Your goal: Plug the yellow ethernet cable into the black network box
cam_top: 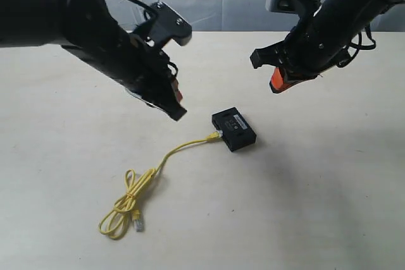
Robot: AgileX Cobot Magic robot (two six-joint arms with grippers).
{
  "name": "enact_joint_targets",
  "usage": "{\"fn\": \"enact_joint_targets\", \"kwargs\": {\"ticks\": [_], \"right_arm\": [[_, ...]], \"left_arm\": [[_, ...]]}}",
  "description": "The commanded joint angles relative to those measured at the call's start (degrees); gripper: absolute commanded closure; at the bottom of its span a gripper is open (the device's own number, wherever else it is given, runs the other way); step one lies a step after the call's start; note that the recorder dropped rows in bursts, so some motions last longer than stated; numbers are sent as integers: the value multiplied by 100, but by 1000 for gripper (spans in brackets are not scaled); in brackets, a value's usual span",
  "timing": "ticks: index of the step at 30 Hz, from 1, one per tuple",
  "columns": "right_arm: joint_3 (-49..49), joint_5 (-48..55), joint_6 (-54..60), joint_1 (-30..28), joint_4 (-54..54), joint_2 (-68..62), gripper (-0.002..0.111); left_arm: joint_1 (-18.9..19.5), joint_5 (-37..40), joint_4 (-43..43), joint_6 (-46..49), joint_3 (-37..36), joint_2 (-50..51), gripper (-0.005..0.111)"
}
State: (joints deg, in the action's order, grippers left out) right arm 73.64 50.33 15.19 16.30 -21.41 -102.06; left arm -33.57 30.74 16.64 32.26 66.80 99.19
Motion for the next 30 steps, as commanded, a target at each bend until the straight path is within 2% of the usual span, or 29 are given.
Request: {"fn": "enact_joint_targets", "kwargs": {"ticks": [1, 2, 8, 10, 14, 17, 20, 24, 27, 30], "right_arm": [[-697, -545, 56, -26, -174, 772, 109], [-843, -700, 56, -26, -205, 953, 109], [-1838, -1401, 56, -26, -181, 2017, 109], [-2236, -1666, 56, -26, -71, 2579, 109], [-2955, -1980, -21, -26, 451, 3888, 109], [-3459, -2128, -33, -26, 708, 5109, 109], [-3804, -2132, -33, -26, 745, 6296, 109], [-4195, -2079, -13, -26, 773, 7604, 109], [-4418, -2013, -13, -26, 882, 8219, 109], [-4430, -1941, -13, -26, 815, 8492, 109]], "left_arm": [[441, 527, -91, -601, 18, -460, 102], [524, 654, -91, -643, 18, -527, 107], [1139, 1221, -141, -680, 18, -1008, 107], [1451, 1322, -141, -931, 18, -1325, 107], [2116, 1067, -141, -1337, -320, -2171, 107], [2486, 385, -179, -1573, -1062, -3282, 107], [2510, -257, -207, -1586, -1834, -4447, 107], [2510, -467, -378, -1586, -2631, -5725, 107], [2510, -236, -347, -1581, -2859, -6226, 107], [2510, 325, -251, -1570, -2871, -6389, 107]]}}
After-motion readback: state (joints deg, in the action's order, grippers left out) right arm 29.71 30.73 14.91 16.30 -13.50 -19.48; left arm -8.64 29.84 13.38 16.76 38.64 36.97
